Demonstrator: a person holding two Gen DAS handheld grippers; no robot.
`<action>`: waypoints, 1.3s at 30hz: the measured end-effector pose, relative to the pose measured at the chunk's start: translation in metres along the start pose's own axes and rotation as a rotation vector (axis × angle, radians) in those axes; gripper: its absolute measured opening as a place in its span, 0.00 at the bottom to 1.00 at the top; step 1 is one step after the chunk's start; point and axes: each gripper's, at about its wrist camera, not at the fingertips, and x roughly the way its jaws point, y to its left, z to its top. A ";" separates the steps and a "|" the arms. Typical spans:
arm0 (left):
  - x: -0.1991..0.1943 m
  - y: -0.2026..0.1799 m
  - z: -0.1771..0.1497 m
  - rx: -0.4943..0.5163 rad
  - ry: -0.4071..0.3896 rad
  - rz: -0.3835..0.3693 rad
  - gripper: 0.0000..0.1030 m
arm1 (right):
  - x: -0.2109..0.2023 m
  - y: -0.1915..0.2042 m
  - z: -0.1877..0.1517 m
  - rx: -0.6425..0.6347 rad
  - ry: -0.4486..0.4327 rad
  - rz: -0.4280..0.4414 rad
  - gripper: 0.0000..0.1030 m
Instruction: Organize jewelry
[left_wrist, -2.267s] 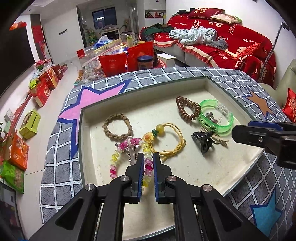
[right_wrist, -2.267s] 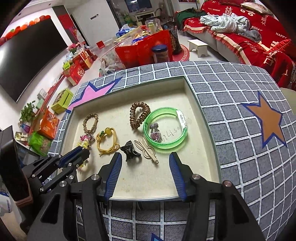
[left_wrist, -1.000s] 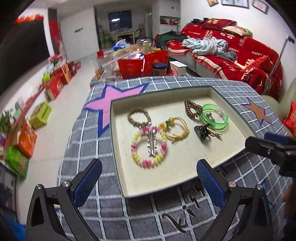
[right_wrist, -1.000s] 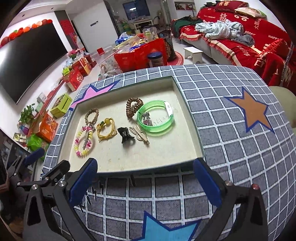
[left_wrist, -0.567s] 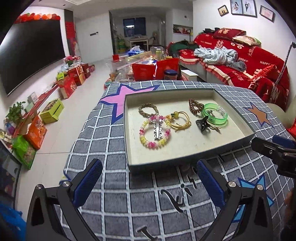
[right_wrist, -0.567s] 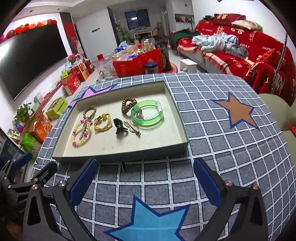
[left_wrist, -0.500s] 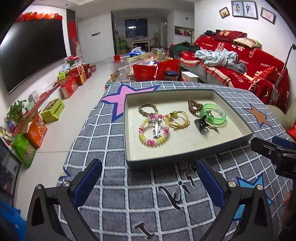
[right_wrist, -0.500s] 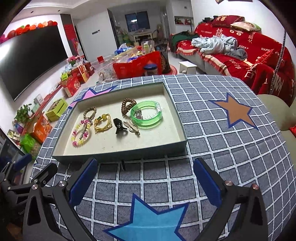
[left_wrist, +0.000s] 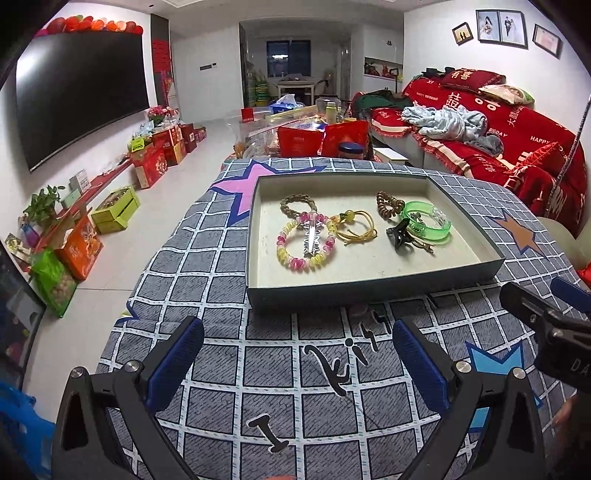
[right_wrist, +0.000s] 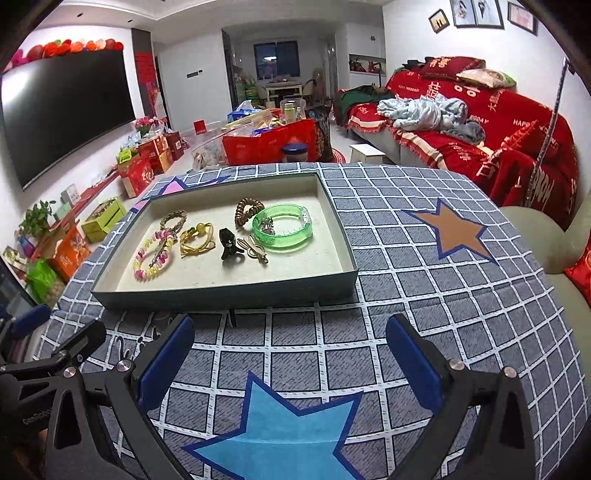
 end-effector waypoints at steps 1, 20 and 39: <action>0.000 -0.001 -0.001 0.001 -0.002 0.004 1.00 | 0.000 0.001 0.000 -0.005 -0.001 -0.001 1.00; -0.001 -0.002 -0.005 -0.009 0.007 0.006 1.00 | -0.002 0.003 0.000 -0.012 -0.005 -0.001 1.00; 0.002 -0.001 -0.006 -0.012 0.015 0.005 1.00 | -0.002 0.005 0.002 -0.012 -0.005 0.001 1.00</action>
